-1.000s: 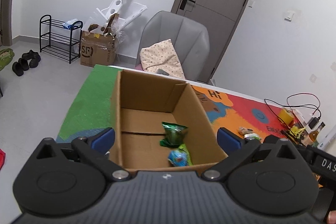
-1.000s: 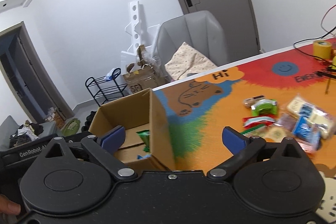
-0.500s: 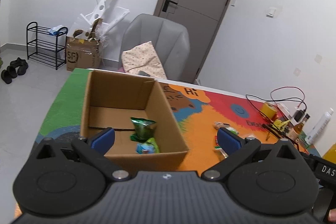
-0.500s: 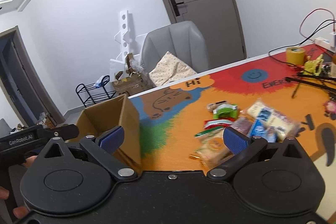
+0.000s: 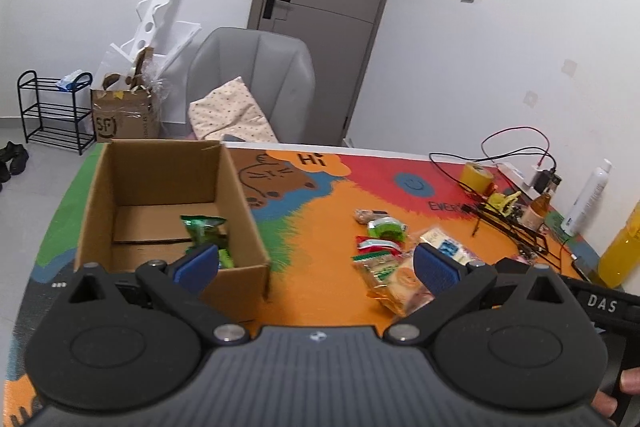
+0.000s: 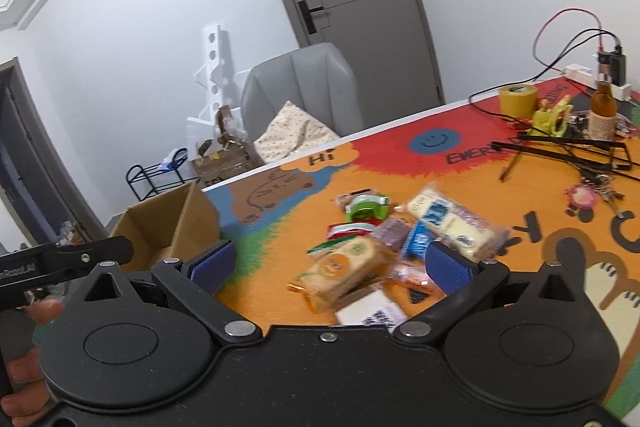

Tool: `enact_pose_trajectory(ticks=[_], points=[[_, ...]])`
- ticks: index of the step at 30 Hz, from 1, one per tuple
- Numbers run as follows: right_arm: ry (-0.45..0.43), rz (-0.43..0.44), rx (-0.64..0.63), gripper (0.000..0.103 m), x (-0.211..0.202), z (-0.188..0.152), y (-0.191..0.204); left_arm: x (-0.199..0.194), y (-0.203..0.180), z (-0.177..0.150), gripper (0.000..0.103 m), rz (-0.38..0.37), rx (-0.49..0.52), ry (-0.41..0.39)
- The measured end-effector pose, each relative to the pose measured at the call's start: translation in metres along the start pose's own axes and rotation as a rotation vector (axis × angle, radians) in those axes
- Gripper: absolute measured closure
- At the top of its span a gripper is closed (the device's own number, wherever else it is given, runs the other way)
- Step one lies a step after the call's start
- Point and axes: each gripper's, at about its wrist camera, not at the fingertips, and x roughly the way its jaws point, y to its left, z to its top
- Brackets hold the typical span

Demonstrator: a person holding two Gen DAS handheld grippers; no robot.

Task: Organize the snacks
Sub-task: 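Move both tools back over the snack pile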

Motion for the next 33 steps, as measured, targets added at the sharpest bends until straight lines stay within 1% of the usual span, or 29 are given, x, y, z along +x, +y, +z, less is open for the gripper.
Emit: enact_pose_trajectory(ticks=[8, 13, 20, 22, 24, 26, 28, 31, 33], points=[[0.002, -0.032, 0.044, 0.000, 0.001, -0.002, -0.028, 0.007, -0.022, -0.003, 0.000, -0.024, 0.023, -0.012], [0.011, -0.044, 0.059, 0.000, 0.006, -0.004, -0.041, 0.017, -0.033, -0.005, 0.000, -0.045, 0.033, -0.004], [0.034, -0.048, 0.087, 0.003, 0.019, -0.008, -0.056, 0.037, -0.045, -0.008, 0.001, -0.060, 0.048, 0.019], [0.046, -0.054, 0.095, 0.006, 0.024, -0.009, -0.060, 0.043, -0.047, -0.010, 0.001, -0.068, 0.052, 0.026], [0.061, -0.054, 0.112, 0.013, 0.030, -0.010, -0.064, 0.051, -0.051, -0.012, 0.002, -0.076, 0.058, 0.037], [0.077, -0.052, 0.124, 0.018, 0.036, -0.012, -0.068, 0.060, -0.054, -0.014, 0.003, -0.081, 0.065, 0.056], [0.091, -0.052, 0.136, 0.019, 0.043, -0.015, -0.072, 0.069, -0.056, -0.017, 0.004, -0.092, 0.071, 0.072], [0.110, -0.059, 0.160, 0.024, 0.052, -0.017, -0.079, 0.081, -0.060, -0.019, 0.005, -0.105, 0.077, 0.092], [0.123, -0.045, 0.194, 0.031, 0.059, -0.017, -0.085, 0.090, -0.062, -0.021, 0.008, -0.110, 0.078, 0.109]])
